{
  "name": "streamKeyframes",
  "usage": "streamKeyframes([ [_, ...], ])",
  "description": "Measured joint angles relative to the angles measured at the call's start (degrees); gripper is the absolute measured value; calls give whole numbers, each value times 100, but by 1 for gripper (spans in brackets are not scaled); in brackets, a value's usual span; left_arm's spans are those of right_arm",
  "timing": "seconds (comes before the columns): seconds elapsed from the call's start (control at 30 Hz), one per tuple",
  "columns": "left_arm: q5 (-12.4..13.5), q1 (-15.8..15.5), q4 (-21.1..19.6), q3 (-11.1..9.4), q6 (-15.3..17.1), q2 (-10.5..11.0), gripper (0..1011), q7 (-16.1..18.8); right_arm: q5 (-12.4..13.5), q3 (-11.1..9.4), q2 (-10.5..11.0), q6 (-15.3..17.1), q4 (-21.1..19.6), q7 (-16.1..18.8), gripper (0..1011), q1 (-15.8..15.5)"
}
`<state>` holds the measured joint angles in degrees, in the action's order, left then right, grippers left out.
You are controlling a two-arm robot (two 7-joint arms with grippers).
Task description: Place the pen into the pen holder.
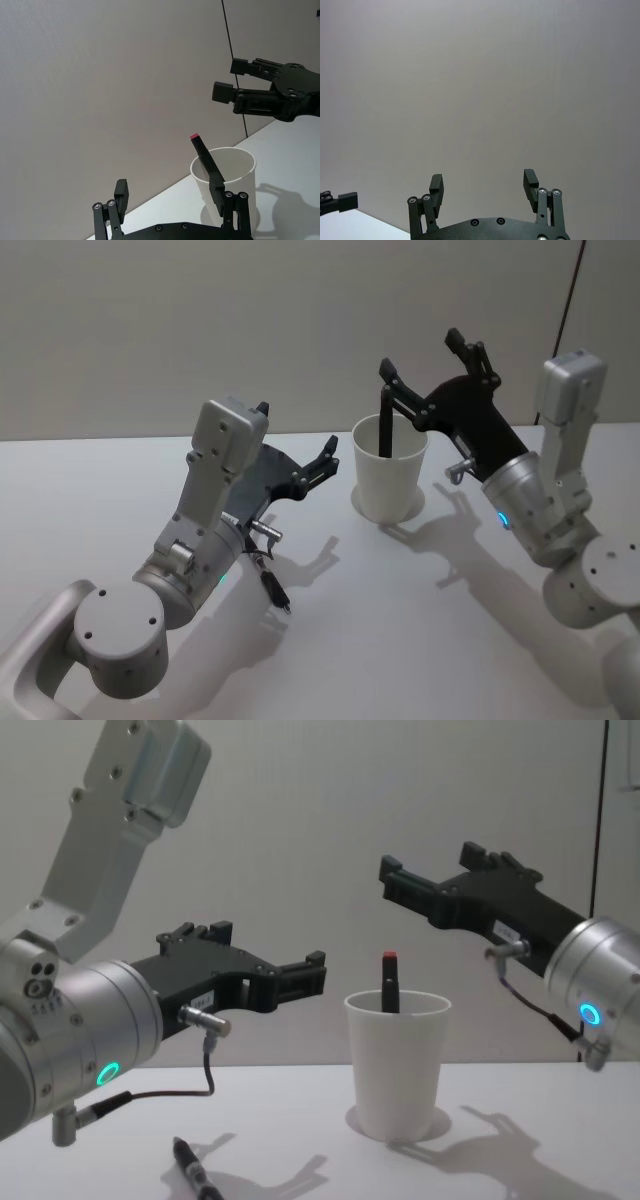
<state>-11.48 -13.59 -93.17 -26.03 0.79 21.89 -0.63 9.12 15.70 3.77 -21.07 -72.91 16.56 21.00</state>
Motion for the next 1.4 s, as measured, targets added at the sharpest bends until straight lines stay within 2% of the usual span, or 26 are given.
streamKeyframes([
  [0.23, 0, 0, 0, 0, 0, 0, 1003, 1, 95, -36, 194, 293, -357, -163, 1001, -275],
  [1.13, 0, 0, 0, 0, 0, 0, 1003, 2, 607, -227, 1274, 1880, -2321, -1047, 1001, -1787],
  [1.4, 0, 0, 0, 0, 0, 0, 1003, 1, 713, -269, 1501, 2219, -2733, -1230, 1001, -2103],
])
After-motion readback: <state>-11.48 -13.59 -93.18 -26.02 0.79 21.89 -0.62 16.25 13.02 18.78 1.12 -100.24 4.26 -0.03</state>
